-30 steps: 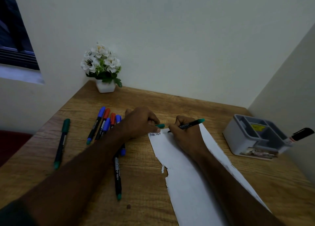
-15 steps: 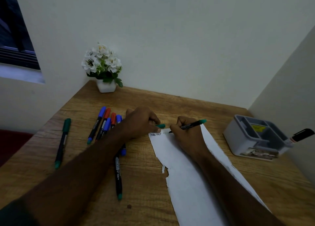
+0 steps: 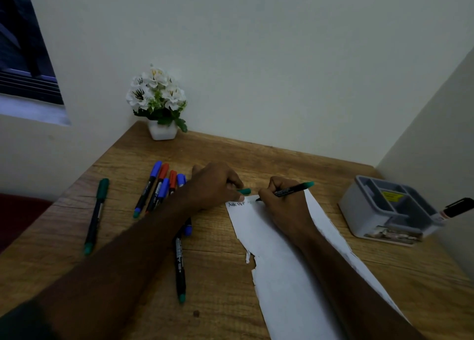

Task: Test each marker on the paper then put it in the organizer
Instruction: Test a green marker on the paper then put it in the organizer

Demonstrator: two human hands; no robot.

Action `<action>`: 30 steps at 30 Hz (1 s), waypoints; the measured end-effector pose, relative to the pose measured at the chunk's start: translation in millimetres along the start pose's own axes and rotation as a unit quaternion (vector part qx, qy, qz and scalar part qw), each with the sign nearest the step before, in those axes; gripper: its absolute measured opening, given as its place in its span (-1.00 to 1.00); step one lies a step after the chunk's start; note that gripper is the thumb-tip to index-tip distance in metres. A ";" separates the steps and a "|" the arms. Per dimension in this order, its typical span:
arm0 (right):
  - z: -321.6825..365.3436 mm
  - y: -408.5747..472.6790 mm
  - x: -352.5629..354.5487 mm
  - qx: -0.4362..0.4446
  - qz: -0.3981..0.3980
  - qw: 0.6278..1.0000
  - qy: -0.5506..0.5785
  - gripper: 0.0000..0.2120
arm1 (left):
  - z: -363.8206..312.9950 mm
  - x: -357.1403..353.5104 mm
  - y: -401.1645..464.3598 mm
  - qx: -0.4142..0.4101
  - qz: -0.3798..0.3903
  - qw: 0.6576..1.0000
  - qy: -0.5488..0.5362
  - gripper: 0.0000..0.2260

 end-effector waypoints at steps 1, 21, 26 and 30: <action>-0.6 0.5 0.2 0.000 -0.002 1.000 -0.001 -0.71 | -0.1 -0.2 0.2 0.001 0.001 1.000 0.001 -0.69; 3.0 0.0 6.5 0.000 -0.017 1.000 0.004 -0.68 | 0.4 -0.3 0.0 0.003 0.001 1.000 0.004 -0.67; 2.0 -0.4 6.0 -0.004 -0.014 1.000 0.003 -0.64 | -0.2 -0.4 0.1 0.001 0.000 1.000 0.008 -0.67; 0.4 -0.7 7.9 -0.008 -0.023 1.000 0.004 -0.65 | -0.8 -0.2 0.0 0.000 0.001 1.000 0.015 -0.67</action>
Point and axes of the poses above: each hand's wrist, its own y-axis towards the middle knuckle, its own x-axis out of the back of the hand, z = x × y, the point moved 10 cm from there along y, towards the middle knuckle, and after that the axes turned 9 degrees about x, right-handed, at the moved point
